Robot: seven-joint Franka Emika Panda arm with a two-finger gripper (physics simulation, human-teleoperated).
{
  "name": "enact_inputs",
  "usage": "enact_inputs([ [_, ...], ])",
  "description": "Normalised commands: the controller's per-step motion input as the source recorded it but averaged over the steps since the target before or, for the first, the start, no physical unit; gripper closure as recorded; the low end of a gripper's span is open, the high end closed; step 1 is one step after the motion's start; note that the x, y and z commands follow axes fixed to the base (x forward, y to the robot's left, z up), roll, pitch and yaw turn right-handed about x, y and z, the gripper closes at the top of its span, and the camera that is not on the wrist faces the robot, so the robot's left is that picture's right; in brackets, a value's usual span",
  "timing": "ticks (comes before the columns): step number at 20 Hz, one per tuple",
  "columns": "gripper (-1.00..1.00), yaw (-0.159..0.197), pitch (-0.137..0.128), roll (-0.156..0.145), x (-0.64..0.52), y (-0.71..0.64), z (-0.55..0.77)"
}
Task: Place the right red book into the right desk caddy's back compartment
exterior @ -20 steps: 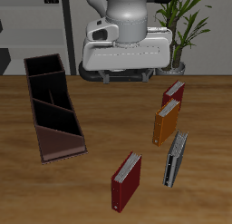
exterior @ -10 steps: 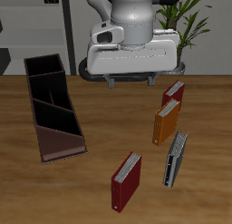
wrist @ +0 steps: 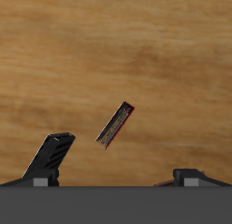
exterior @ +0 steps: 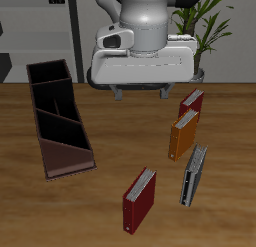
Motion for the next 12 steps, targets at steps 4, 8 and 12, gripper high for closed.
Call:
enact_inputs([
  [4,-1.00,-0.013,-0.011,-0.035,0.21,-0.13,0.00],
  [8,-1.00,-0.013,-0.007,-0.017,0.13,-0.01,-0.03],
  [12,-1.00,-0.027,0.006,0.005,0.09,0.07,-0.01],
])
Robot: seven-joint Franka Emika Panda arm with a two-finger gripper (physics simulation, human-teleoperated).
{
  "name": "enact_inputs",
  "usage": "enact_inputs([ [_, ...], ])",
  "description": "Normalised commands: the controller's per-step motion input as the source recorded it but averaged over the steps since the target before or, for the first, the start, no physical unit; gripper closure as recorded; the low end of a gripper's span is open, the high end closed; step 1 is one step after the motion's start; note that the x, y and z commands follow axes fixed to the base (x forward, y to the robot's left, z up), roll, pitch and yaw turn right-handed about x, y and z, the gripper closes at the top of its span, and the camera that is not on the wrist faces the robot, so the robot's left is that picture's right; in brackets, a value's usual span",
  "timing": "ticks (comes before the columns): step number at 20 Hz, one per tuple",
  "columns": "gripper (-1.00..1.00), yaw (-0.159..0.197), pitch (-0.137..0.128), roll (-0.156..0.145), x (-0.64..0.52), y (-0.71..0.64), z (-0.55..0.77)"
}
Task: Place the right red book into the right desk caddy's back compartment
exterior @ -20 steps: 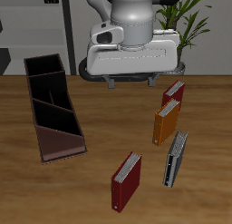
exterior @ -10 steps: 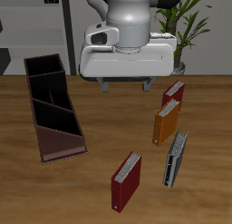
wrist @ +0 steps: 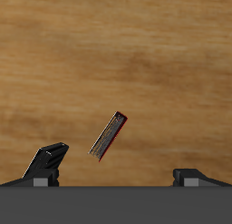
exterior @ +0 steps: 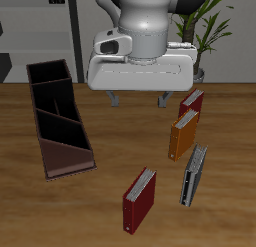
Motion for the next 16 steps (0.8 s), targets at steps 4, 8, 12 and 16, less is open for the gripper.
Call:
enact_inputs([
  [4,-1.00,-0.041,-0.013,-0.019,0.11,-0.04,0.06],
  [8,-1.00,-0.026,-0.002,0.000,0.03,-0.04,-0.03],
  [12,-1.00,-0.076,-0.004,0.014,0.01,-0.07,-0.18],
  [16,-1.00,-0.059,0.004,0.006,0.00,0.00,-0.16],
])
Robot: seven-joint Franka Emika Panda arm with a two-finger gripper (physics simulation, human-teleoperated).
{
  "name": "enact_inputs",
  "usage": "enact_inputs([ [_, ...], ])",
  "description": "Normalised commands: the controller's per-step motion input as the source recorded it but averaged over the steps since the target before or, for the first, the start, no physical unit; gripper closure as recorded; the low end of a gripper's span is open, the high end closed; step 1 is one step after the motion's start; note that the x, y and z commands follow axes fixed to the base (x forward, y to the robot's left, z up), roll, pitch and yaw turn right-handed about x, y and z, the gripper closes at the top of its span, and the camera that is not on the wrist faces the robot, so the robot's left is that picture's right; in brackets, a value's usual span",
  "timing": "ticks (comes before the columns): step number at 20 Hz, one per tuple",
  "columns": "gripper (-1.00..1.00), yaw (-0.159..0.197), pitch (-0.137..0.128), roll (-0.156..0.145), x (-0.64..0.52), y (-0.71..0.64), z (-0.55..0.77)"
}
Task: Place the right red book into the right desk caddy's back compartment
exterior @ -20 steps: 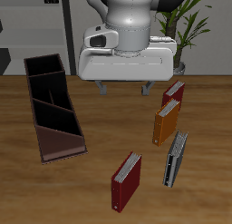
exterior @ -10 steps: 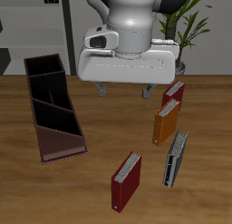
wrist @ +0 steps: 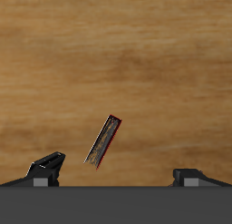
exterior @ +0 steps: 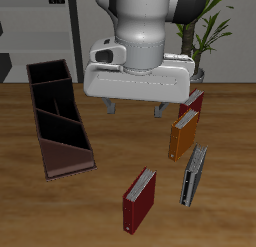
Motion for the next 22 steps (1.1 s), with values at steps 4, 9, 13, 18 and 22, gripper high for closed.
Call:
enact_inputs([
  [4,-1.00,-0.037,-0.007,0.029,-0.01,0.07,-0.13],
  [9,-1.00,-0.042,0.002,0.007,0.01,0.06,-0.20],
  [13,-1.00,-0.031,0.011,-0.017,0.02,0.05,-0.20],
  [18,-1.00,-0.012,-0.004,0.019,-0.02,0.09,-0.15],
  [22,-1.00,-0.038,-0.018,0.005,-0.02,0.04,-0.08],
])
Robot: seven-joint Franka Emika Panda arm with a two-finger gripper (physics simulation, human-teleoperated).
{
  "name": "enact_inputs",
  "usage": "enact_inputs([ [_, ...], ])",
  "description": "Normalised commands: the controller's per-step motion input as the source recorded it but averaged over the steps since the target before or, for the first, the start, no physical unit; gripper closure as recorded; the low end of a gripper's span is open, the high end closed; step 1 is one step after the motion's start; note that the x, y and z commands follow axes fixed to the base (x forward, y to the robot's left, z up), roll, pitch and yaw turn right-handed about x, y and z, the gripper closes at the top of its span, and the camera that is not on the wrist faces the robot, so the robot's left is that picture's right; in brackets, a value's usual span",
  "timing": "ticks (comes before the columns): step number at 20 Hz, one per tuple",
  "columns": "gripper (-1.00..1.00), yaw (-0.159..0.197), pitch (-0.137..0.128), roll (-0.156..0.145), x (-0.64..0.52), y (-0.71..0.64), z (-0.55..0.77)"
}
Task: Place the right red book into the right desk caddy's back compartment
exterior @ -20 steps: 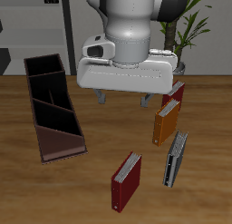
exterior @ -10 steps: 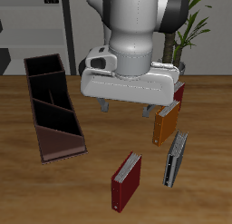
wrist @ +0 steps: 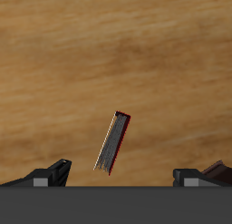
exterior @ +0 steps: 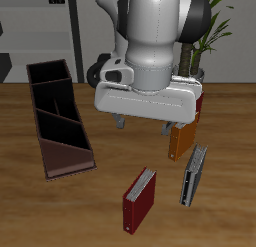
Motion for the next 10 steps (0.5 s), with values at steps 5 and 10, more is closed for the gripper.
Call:
enact_inputs([
  [5,-1.00,-0.018,-0.012,-0.001,-0.01,0.03,-0.17],
  [10,-1.00,-0.025,0.002,-0.017,0.06,-0.04,-0.10],
])
